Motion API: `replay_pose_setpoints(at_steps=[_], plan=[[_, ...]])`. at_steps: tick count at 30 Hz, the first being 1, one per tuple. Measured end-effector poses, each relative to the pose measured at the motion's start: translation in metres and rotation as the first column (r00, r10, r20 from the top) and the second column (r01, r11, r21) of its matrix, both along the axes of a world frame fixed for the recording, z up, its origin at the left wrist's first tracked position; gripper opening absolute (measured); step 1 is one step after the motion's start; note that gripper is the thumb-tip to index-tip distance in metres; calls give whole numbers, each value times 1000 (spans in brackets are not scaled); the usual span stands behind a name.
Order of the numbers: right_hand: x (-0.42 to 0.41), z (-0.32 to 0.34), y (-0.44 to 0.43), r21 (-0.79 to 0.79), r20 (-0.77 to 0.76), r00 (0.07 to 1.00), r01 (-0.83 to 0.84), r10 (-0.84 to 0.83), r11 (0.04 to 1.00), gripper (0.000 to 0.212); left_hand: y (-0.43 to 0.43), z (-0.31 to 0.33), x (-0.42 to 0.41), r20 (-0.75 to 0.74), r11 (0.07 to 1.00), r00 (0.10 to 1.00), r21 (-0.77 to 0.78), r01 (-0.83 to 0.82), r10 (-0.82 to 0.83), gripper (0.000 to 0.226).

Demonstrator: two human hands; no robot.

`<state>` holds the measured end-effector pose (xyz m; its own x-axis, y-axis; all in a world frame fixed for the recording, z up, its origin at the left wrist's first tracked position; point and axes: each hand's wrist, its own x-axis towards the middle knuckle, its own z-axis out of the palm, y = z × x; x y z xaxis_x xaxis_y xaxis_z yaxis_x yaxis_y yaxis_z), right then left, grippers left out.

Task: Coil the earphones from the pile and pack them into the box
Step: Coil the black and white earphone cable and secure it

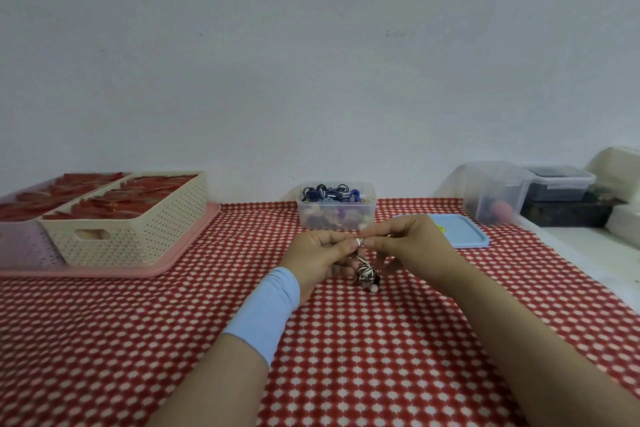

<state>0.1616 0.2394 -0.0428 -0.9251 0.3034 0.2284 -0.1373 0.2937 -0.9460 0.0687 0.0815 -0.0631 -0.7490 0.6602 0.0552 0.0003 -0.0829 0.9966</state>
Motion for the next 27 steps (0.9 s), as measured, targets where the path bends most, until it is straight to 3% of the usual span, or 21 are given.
replay_pose_setpoints(at_steps=[6, 14, 19, 23, 27], plan=[[5, 4, 7, -169, 167, 968, -158, 186, 973, 12, -3, 3, 1, -61, 996, 995, -9, 85, -85, 16], [5, 5, 8, -265, 273, 913, -231, 302, 936, 7, -3, 4, 0, -100, 989, 984, -24, 148, -149, 12], [2, 3, 3, -343, 166, 960, -156, 223, 926, 10, 2, 3, -1, -51, 993, 994, 75, 96, -92, 14], [1, 0, -1, -242, 75, 993, -70, 90, 968, 12, 5, 1, -2, -82, 998, 996, 55, 26, -22, 13], [4, 4, -5, -177, 40, 997, -52, 60, 983, 20, 3, 1, -2, -148, 999, 988, 12, -38, 40, 12]])
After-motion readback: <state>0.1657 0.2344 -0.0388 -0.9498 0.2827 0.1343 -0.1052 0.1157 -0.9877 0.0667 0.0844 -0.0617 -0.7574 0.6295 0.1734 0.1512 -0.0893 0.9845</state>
